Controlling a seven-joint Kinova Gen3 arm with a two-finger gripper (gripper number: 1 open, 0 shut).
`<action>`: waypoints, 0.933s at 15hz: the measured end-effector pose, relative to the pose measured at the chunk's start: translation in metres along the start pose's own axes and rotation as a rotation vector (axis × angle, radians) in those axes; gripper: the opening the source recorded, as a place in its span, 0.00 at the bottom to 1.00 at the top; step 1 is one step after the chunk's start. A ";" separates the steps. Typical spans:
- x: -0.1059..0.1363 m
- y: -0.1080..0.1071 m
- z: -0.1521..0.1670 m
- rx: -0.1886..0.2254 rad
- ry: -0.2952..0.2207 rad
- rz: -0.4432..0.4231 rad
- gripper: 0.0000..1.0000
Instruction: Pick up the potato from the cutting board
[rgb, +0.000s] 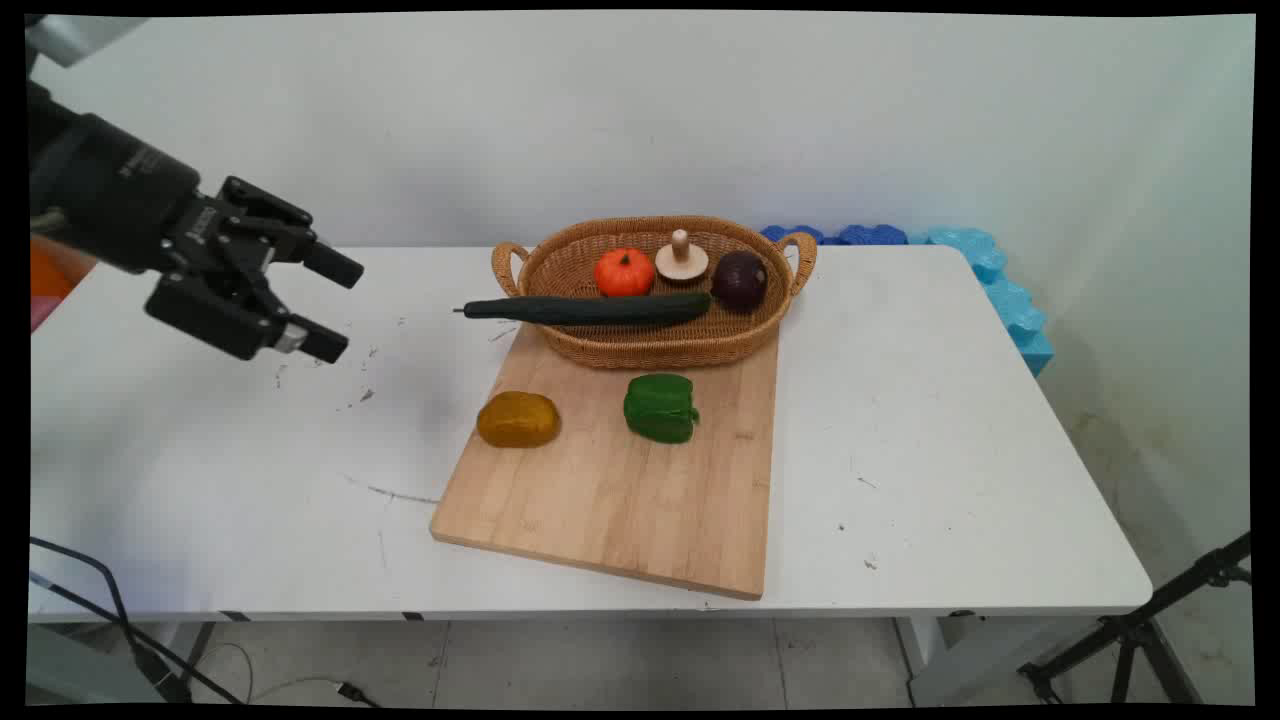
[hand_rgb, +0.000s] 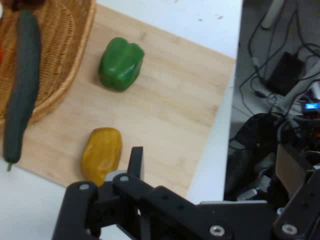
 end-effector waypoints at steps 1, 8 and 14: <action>0.001 -0.002 0.004 0.012 -0.006 -0.008 1.00; -0.003 -0.025 0.059 0.113 -0.093 -0.084 1.00; -0.007 -0.049 0.128 0.174 -0.184 -0.105 1.00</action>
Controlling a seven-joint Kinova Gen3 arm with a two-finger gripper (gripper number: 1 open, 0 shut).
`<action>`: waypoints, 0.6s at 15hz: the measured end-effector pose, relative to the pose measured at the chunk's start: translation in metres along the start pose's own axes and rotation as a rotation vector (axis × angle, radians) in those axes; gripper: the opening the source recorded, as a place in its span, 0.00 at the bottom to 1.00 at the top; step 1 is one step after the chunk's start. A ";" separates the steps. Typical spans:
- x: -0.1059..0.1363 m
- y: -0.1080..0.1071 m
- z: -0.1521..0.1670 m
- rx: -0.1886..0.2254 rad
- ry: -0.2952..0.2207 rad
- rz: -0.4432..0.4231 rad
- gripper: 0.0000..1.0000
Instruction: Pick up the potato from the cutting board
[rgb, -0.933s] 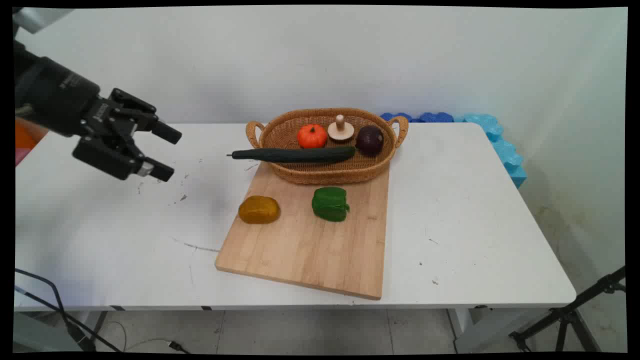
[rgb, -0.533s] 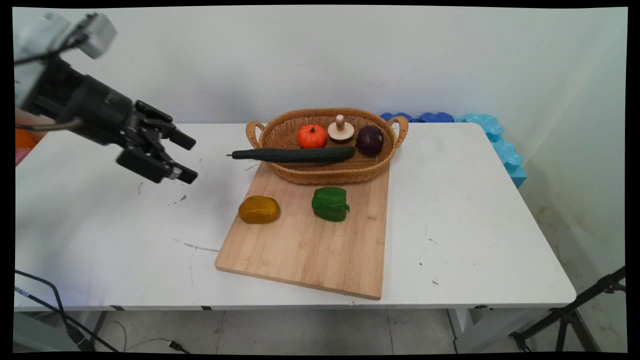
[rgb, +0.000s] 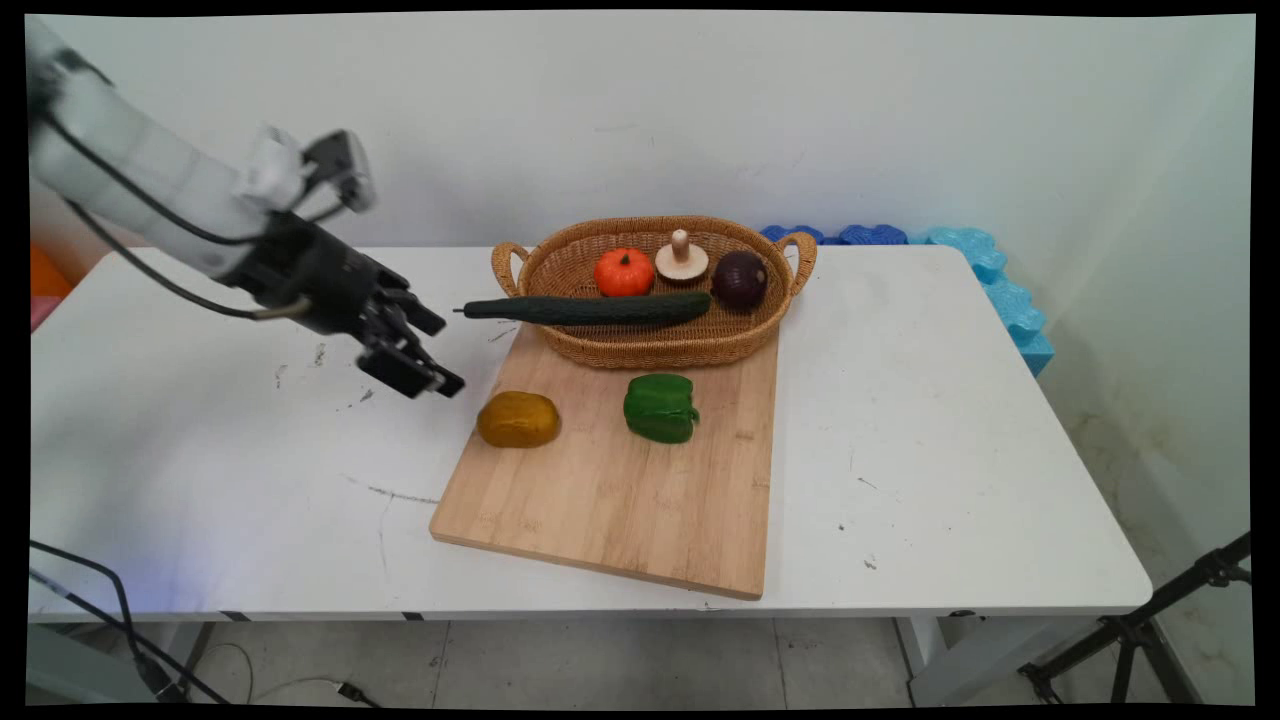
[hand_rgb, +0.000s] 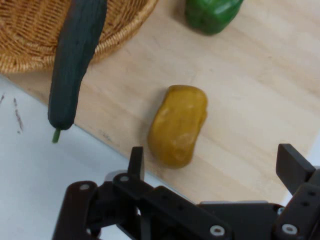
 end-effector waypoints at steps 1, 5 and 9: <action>0.002 -0.001 0.012 0.005 -0.014 -0.001 1.00; 0.012 -0.002 0.055 -0.008 -0.062 -0.001 1.00; 0.020 -0.003 0.087 -0.021 -0.091 0.009 1.00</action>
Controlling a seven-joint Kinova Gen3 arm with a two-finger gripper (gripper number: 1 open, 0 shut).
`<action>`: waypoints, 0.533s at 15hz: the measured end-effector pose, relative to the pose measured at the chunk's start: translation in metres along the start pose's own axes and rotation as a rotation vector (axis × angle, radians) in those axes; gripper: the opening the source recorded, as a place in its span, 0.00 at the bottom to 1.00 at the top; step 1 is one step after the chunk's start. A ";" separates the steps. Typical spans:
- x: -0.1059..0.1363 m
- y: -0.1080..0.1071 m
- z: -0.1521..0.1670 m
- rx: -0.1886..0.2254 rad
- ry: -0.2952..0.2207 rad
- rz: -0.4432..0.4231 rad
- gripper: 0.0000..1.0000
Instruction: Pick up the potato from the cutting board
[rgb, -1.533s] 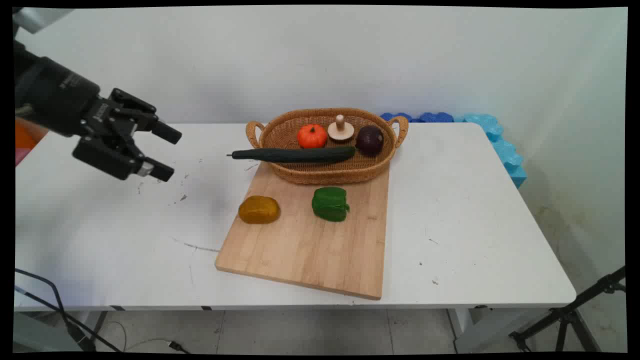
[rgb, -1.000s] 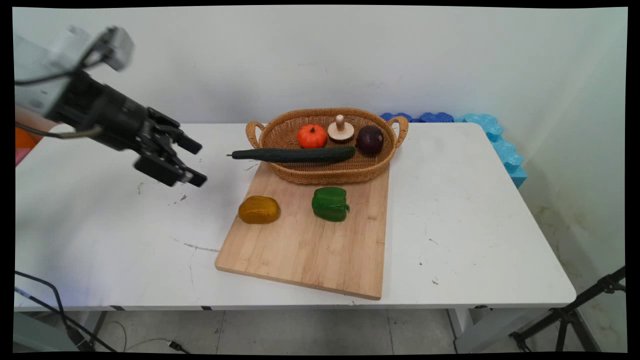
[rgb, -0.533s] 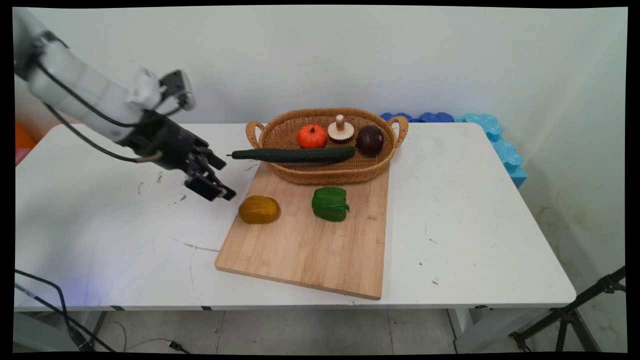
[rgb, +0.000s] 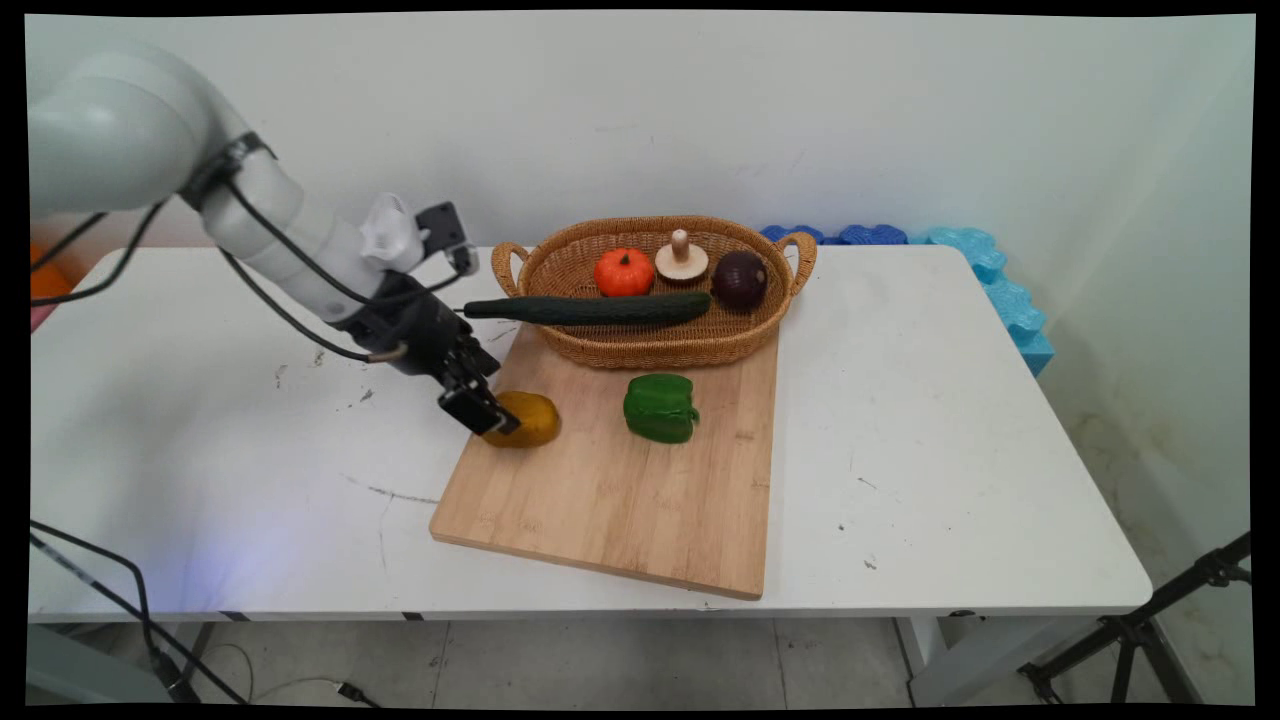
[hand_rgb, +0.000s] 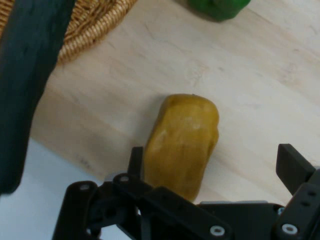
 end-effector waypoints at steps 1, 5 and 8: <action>0.001 0.000 0.004 -0.001 -0.004 0.002 1.00; 0.008 -0.004 0.028 -0.006 -0.031 0.015 1.00; 0.010 -0.005 0.039 -0.011 -0.048 0.026 1.00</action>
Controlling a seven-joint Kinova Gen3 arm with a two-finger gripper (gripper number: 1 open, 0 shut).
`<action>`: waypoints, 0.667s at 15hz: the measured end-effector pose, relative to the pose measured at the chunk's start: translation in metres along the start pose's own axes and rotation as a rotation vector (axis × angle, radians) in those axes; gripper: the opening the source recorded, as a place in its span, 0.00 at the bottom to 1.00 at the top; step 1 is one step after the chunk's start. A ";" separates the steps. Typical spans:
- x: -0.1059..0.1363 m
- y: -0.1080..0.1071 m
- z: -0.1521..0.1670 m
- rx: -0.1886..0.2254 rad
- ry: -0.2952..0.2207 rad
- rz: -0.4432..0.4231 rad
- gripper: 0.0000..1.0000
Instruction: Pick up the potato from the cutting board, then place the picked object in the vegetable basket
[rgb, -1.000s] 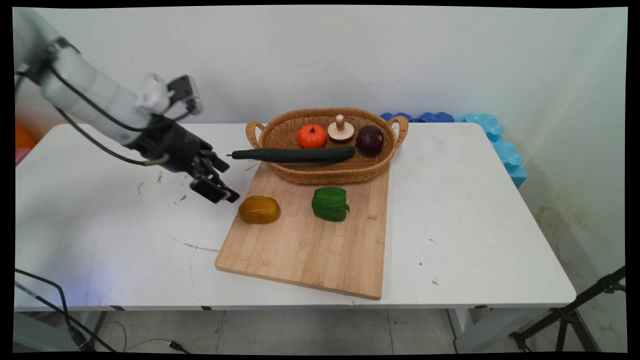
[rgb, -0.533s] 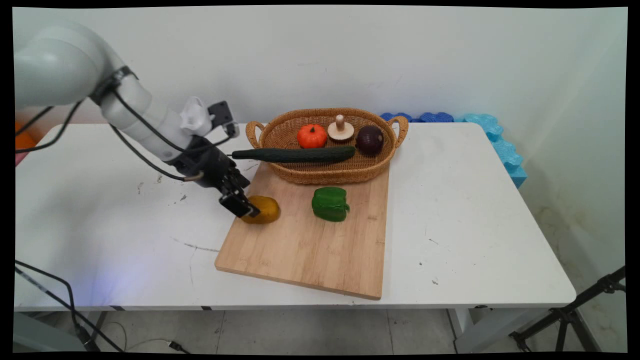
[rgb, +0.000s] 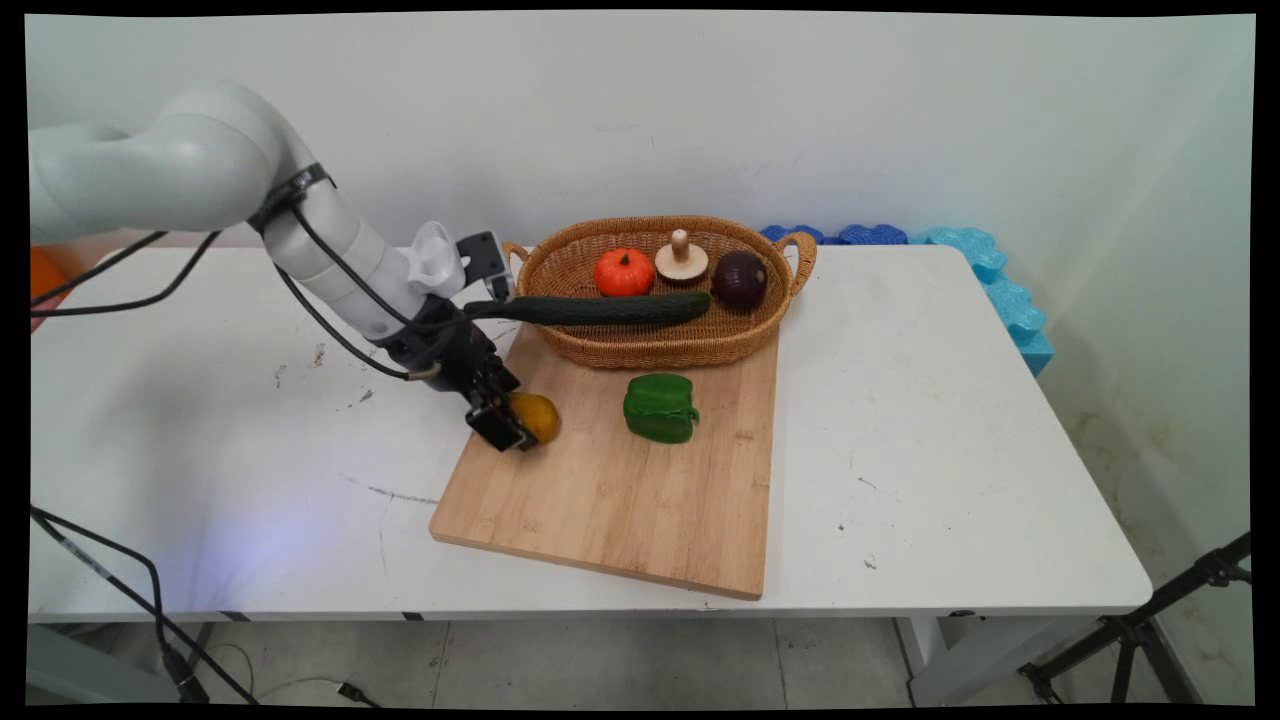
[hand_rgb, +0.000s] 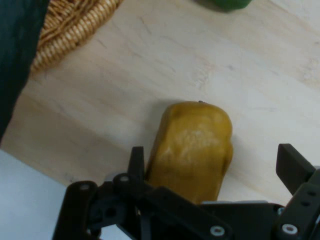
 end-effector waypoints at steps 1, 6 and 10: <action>0.001 0.000 0.003 -0.001 -0.006 0.004 1.00; 0.003 -0.002 0.014 -0.002 -0.028 0.021 0.00; 0.007 -0.002 0.015 -0.004 -0.030 0.009 0.00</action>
